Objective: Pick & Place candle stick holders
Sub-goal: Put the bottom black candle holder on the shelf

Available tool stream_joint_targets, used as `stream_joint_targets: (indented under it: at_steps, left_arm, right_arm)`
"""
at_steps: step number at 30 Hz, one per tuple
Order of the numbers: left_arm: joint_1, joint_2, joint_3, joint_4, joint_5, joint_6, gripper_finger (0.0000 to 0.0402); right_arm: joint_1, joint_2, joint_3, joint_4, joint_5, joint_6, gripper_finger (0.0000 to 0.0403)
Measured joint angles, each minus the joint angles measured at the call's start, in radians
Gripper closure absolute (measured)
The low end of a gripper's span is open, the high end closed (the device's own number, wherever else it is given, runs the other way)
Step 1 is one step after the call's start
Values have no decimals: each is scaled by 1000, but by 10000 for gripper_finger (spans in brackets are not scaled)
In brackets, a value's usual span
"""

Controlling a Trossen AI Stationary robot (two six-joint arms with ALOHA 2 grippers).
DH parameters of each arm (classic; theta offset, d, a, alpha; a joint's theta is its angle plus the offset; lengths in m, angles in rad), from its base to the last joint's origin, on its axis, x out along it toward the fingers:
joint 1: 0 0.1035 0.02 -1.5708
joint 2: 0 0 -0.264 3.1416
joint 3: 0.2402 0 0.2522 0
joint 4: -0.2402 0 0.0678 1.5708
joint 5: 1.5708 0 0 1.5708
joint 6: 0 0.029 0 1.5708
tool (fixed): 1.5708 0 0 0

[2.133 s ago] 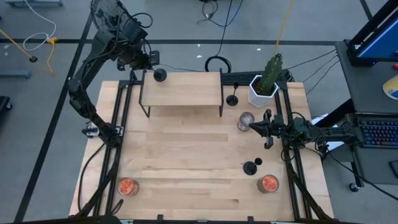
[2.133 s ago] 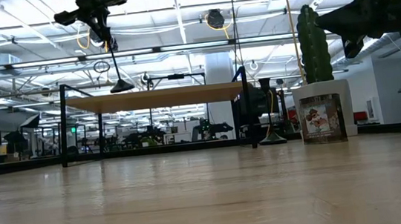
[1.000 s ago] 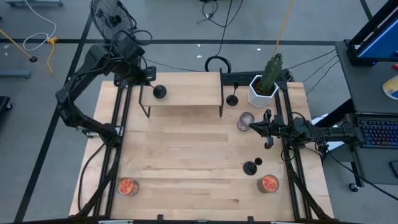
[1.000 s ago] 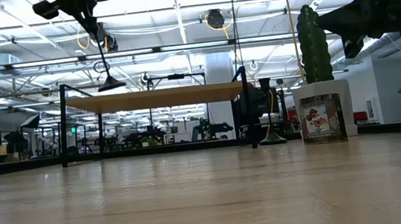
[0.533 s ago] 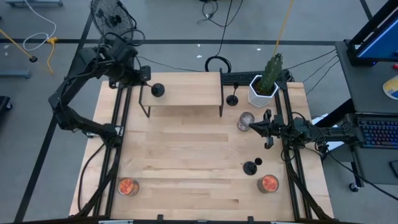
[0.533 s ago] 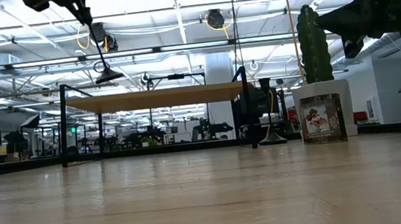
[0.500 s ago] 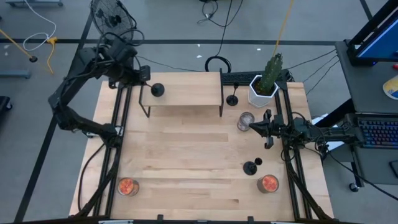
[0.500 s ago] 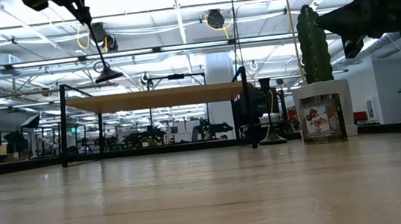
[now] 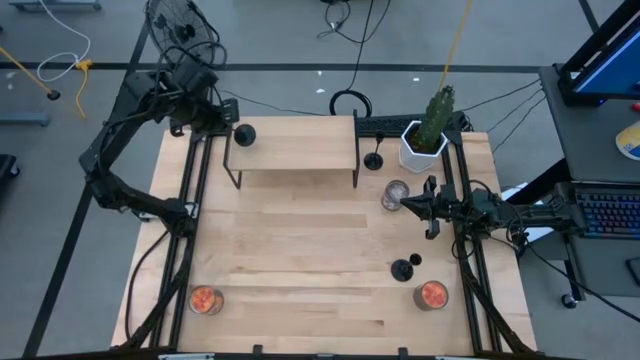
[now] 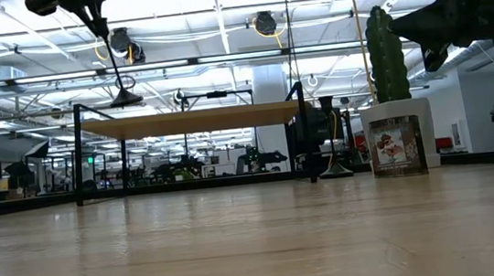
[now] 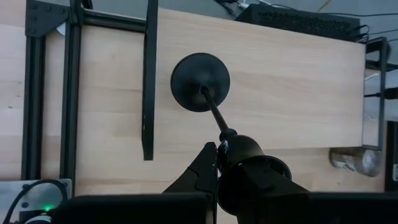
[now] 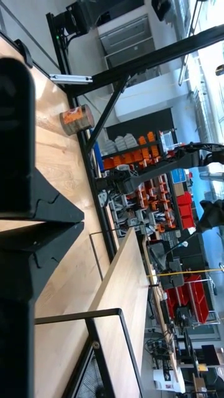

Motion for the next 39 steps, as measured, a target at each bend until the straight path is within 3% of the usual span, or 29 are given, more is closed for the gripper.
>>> stream_joint_targets:
  at_steps: [13, 39]
  left_arm:
    - [146, 78, 0, 2, 91, 136, 383]
    - [198, 134, 1, 78, 147, 206, 373]
  right_arm:
    - [0, 0, 0, 0, 0, 0, 403]
    - [0, 0, 0, 1, 3, 0, 403]
